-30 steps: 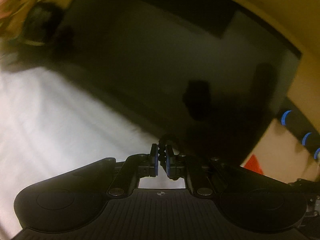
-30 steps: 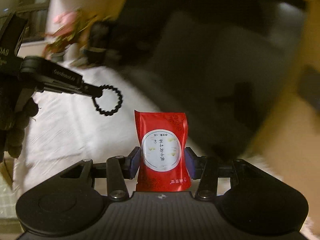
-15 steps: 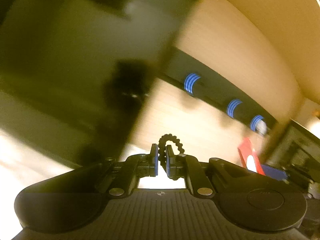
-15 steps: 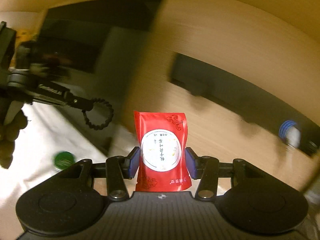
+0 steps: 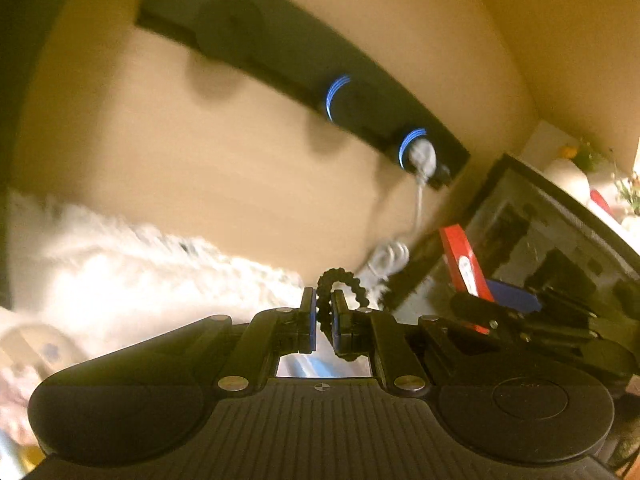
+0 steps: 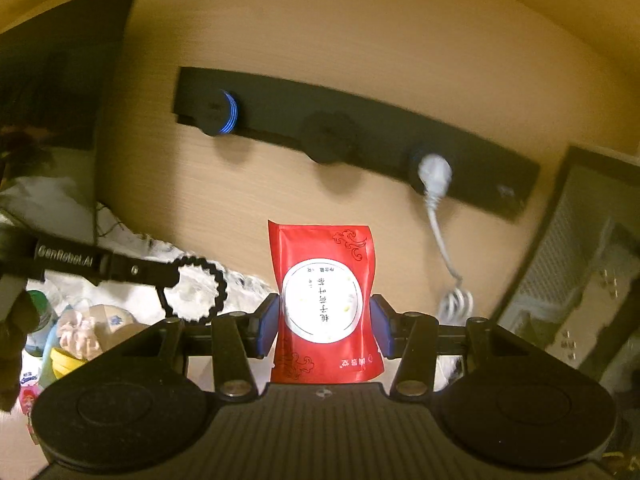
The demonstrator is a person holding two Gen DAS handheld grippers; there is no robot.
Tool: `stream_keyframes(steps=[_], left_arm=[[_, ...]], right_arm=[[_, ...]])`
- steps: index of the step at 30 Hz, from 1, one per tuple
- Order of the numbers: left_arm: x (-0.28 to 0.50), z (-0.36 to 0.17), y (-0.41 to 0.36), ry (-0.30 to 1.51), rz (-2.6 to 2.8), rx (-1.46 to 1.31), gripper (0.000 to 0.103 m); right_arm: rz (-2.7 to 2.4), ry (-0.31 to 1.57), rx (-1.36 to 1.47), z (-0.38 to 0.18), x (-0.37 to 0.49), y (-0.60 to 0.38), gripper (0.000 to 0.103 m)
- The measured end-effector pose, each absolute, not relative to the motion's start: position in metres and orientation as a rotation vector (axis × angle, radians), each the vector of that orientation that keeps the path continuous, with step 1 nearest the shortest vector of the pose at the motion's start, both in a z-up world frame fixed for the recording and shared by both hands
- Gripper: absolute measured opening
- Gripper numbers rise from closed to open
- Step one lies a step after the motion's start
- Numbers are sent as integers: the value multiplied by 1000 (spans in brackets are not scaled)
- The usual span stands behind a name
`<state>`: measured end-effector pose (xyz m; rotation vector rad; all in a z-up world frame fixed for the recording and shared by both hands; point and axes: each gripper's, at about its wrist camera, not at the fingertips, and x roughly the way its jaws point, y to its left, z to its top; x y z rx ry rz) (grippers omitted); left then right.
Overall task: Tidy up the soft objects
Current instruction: 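Carry bracelet and red packet over the pink box and open both tools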
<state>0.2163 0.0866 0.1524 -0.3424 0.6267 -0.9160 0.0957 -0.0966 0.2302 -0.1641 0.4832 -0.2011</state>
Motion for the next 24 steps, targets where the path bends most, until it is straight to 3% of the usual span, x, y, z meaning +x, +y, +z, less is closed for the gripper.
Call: stream_keyframes(steps=[12,18,24], left_arm=[[218,115,41,740,-974,-299,9],[227,96,24,814,-928,-296,11],[220,92,16,765,-898,-251,11]], right_arm=[[-183,605,26,194,121,-139,48],[-167,657,136,175,135,-154,62],[-213,654,154,166,125,-163,63]])
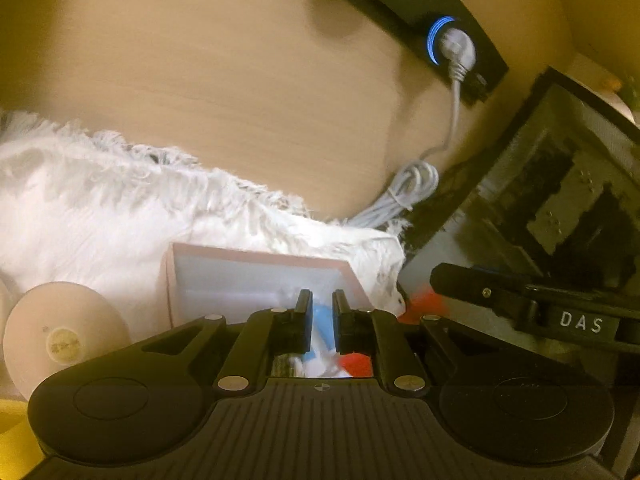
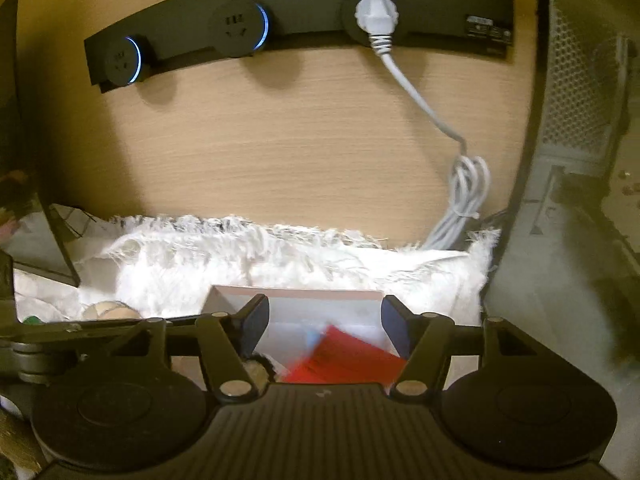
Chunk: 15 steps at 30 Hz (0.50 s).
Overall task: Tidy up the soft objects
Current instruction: 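Carry bracelet and red packet over the pink box and open both tools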
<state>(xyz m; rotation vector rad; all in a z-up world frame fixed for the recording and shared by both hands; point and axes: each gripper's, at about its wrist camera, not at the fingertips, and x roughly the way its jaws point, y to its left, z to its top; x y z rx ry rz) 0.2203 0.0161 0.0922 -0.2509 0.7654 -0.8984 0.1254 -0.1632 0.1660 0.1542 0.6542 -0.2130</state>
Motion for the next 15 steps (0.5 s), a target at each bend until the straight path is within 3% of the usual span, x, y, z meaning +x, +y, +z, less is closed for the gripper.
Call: stream_keyframes(steps=[15], left_arm=[[157,106,45,732,-909,-88,12]], right_arm=[[-246,567,40,153,77,-131,63]])
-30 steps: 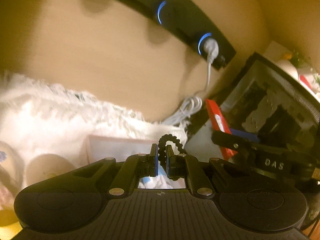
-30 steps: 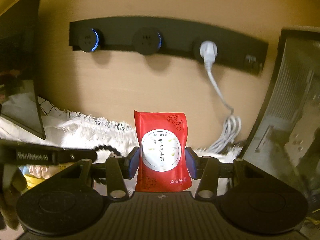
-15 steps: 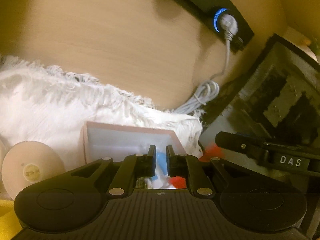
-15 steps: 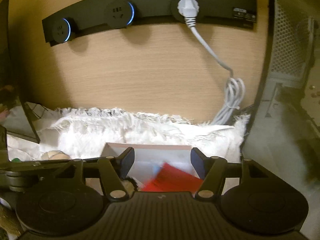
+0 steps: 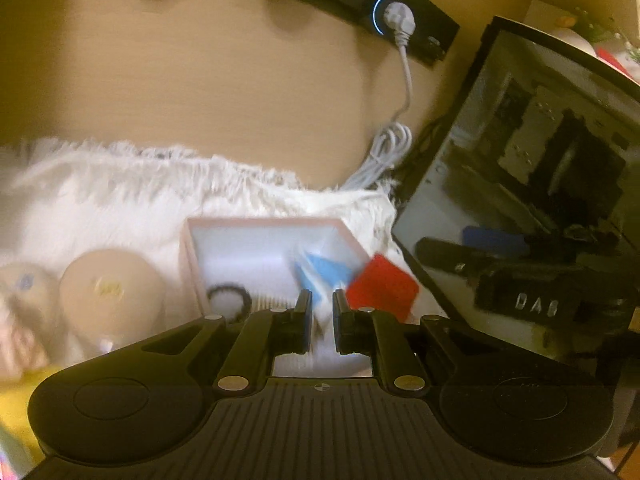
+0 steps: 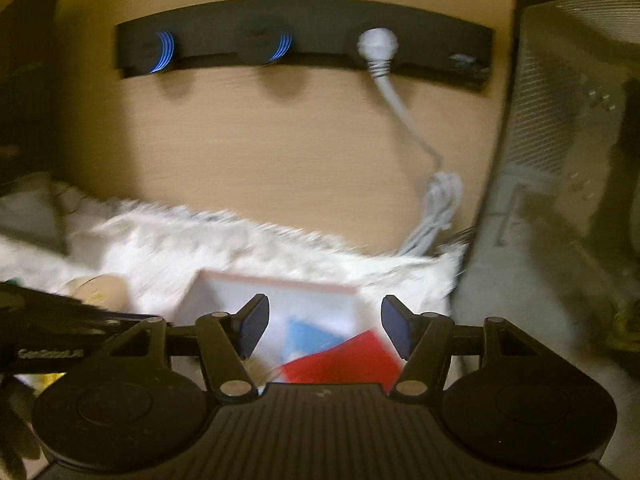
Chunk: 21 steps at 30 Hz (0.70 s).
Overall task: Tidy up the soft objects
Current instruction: 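Carry bracelet and red packet over the pink box and open both tools, then move the left tool toward the pink tissue pack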
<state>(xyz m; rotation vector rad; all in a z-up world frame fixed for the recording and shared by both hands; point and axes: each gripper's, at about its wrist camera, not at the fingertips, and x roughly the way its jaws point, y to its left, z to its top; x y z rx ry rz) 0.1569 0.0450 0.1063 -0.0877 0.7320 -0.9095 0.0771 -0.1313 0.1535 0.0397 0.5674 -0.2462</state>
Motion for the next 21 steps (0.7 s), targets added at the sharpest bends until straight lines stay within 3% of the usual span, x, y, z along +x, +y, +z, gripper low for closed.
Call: stream_keyframes(steps=[7,21], left_arm=[[127,95,100,709,-844,-57,12],[131,71,261,714,-359,-271,11]], right_arm=[[-108,620,21,127,58,-83,63],[55,701,-35,90,68,-15,63]])
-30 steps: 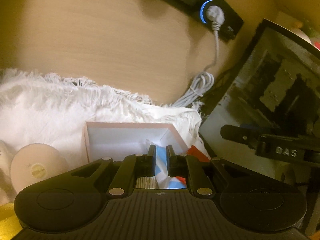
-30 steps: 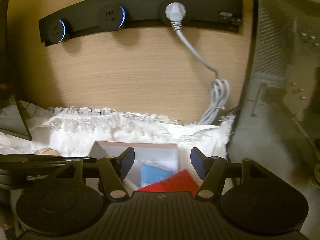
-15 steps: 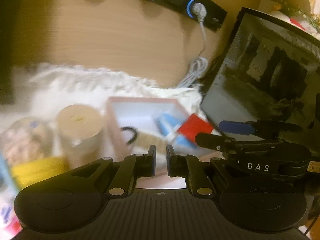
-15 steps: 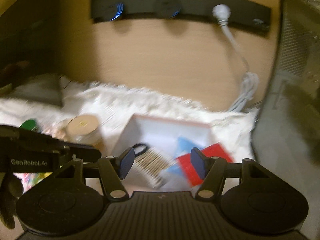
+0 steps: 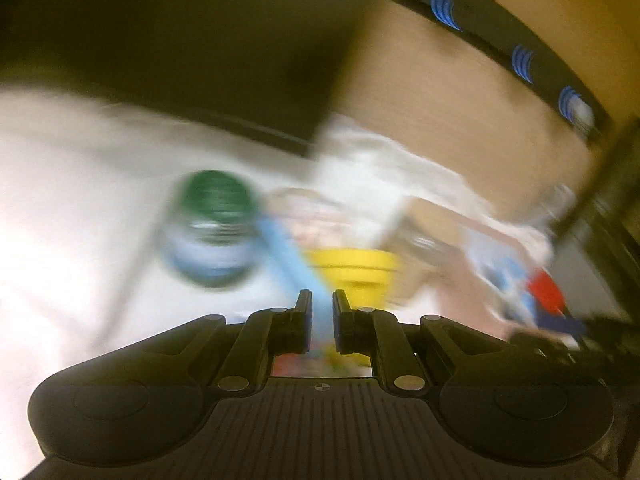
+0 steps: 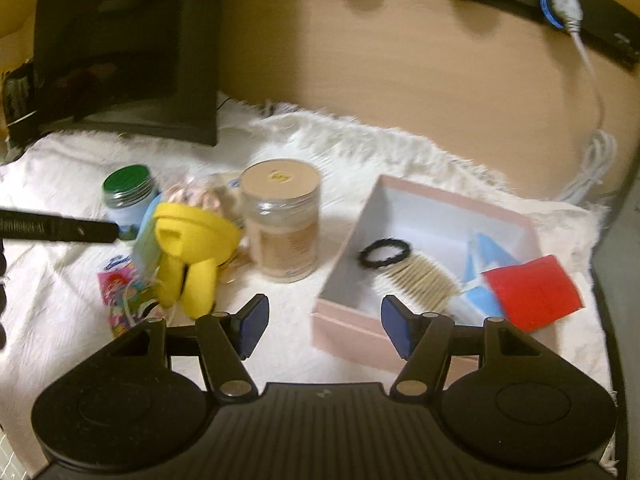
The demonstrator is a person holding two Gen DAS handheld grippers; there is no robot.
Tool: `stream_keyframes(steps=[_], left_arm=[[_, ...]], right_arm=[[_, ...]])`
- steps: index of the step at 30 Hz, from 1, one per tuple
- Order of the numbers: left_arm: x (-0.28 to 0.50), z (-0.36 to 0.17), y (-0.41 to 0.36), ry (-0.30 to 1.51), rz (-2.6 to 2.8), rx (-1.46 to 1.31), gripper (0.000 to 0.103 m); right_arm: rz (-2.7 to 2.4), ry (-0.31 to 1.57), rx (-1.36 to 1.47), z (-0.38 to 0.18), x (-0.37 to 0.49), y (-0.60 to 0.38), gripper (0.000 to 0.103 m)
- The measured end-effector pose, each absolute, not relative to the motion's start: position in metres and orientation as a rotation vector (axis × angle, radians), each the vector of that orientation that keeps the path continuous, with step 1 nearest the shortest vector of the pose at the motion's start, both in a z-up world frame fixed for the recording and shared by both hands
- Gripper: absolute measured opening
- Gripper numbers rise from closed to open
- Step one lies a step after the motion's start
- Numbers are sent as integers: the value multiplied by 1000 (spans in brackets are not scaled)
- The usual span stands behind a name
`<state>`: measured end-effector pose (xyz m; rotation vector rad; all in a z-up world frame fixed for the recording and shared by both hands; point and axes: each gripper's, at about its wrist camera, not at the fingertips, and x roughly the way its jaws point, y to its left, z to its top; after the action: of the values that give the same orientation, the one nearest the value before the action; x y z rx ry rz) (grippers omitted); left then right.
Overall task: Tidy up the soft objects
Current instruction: 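Move the left tool toward the pink tissue pack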
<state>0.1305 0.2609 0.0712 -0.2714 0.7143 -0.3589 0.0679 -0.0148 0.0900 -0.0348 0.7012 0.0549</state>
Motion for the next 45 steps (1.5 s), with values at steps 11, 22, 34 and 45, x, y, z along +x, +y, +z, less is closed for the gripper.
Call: stream_keyframes(steps=[11,22,34,45], left_arm=[[132,47,308,851,-265,-405,12],[123,38,300,918,-314,-482,12],[123,46,308,867,-190,-403,13],[139,44,288,875,-226,-389,13]], right_arm=[[172,737,-55,74,73,23,63],[441,766,-165,53,88,91,63],[601,810,-158,51,78,144,63],[433,777,-193,44,88,99,63]])
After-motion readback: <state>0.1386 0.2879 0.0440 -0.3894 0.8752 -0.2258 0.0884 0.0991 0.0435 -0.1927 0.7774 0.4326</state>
